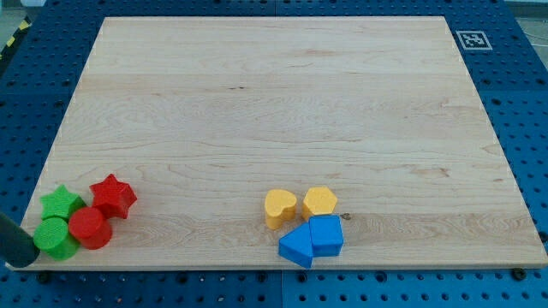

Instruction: Separate green star from the group of blocks

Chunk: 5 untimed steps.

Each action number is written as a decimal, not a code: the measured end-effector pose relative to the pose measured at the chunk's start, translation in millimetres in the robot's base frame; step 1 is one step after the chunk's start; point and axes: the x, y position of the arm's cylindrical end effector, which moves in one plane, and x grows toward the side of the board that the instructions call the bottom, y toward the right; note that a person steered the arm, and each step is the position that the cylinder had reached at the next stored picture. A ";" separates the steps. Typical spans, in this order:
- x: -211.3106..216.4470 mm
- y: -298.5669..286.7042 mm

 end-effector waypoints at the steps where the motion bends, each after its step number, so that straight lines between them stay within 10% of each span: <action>1: 1.5 8.8; 5: 0.1 41.9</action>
